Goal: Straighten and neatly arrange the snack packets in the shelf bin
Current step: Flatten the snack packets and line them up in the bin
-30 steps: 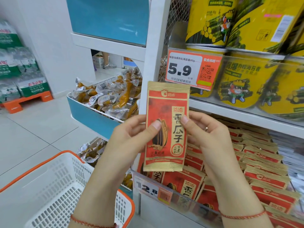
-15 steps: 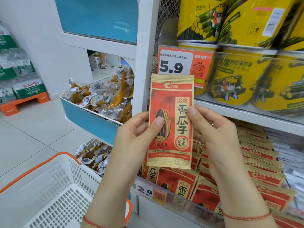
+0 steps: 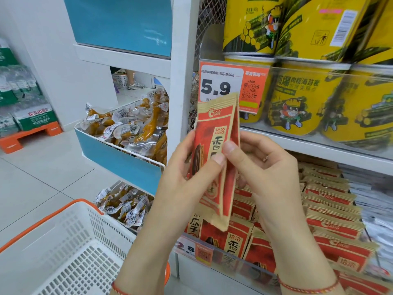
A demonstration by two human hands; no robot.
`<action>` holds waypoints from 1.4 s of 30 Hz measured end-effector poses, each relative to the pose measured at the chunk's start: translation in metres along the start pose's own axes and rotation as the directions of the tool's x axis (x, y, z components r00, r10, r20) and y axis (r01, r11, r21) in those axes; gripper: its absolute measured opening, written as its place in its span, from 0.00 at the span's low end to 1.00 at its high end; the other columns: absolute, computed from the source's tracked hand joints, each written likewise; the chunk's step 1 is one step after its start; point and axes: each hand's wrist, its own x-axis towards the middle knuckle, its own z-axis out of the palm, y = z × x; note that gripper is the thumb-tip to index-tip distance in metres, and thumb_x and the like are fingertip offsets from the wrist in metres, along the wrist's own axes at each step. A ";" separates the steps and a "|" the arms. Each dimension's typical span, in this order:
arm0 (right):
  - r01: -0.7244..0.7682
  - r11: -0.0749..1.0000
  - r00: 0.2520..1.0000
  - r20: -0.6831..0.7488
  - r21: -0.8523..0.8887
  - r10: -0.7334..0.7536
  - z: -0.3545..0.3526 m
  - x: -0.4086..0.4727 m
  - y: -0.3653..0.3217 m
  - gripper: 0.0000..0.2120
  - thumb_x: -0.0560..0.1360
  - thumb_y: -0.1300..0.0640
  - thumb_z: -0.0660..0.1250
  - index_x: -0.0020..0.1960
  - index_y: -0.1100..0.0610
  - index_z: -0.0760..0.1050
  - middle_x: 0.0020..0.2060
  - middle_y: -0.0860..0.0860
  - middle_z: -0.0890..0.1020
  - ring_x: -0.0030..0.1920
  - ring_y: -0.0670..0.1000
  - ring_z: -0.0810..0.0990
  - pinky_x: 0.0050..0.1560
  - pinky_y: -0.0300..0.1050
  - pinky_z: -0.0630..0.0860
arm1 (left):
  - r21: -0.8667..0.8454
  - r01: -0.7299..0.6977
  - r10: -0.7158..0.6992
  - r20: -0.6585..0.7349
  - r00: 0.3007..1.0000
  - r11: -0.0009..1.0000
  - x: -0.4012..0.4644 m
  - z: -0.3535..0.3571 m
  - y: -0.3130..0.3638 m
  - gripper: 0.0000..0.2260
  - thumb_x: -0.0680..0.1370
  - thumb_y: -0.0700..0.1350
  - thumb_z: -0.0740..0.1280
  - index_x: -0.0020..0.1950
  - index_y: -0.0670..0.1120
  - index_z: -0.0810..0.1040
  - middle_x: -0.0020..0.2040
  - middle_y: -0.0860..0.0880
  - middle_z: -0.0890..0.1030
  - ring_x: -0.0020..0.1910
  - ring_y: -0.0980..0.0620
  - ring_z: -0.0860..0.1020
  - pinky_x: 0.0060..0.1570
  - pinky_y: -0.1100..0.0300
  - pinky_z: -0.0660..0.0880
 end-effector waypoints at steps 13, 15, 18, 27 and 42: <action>0.048 0.998 0.999 -0.023 -0.032 -0.049 -0.010 0.002 -0.011 0.08 0.70 0.49 0.69 0.38 0.54 0.78 0.30 0.47 0.79 0.30 0.44 0.76 0.28 0.35 0.69 | 0.010 0.055 -0.056 0.265 0.963 0.998 -0.004 -0.005 -0.005 0.38 0.65 0.50 0.76 0.74 0.56 0.67 0.61 0.57 0.82 0.60 0.58 0.80 0.53 0.66 0.77; 0.042 0.998 0.999 -0.019 -0.036 -0.042 -0.011 0.003 -0.010 0.08 0.70 0.49 0.67 0.37 0.52 0.79 0.30 0.49 0.80 0.29 0.45 0.75 0.26 0.37 0.68 | 0.011 0.049 -0.050 0.283 0.958 0.999 -0.003 -0.004 -0.006 0.37 0.66 0.52 0.74 0.74 0.55 0.67 0.62 0.53 0.81 0.61 0.54 0.79 0.58 0.60 0.77; 0.033 0.999 0.999 -0.004 -0.005 -0.033 -0.012 0.003 -0.010 0.08 0.71 0.49 0.67 0.36 0.51 0.79 0.29 0.50 0.79 0.28 0.44 0.75 0.25 0.36 0.67 | 0.010 0.056 -0.057 0.296 0.954 0.998 -0.004 -0.005 -0.005 0.35 0.67 0.52 0.73 0.74 0.55 0.68 0.62 0.51 0.81 0.62 0.51 0.79 0.62 0.54 0.76; 0.011 1.000 1.000 -0.021 0.019 -0.011 -0.011 0.003 -0.010 0.11 0.70 0.49 0.65 0.40 0.56 0.77 0.26 0.46 0.76 0.26 0.43 0.73 0.24 0.35 0.66 | -0.002 0.141 -0.132 0.332 0.934 0.990 -0.001 -0.011 -0.011 0.36 0.66 0.54 0.70 0.74 0.56 0.68 0.63 0.46 0.80 0.62 0.43 0.79 0.65 0.41 0.72; -0.011 0.974 0.954 0.291 -0.225 0.078 -0.011 -0.001 -0.009 0.12 0.68 0.43 0.71 0.38 0.52 0.81 0.32 0.46 0.82 0.30 0.41 0.78 0.31 0.32 0.71 | -0.283 -0.029 0.002 -0.097 0.995 0.959 0.005 -0.011 -0.006 0.46 0.62 0.46 0.77 0.77 0.57 0.60 0.67 0.45 0.75 0.51 0.54 0.83 0.40 0.61 0.79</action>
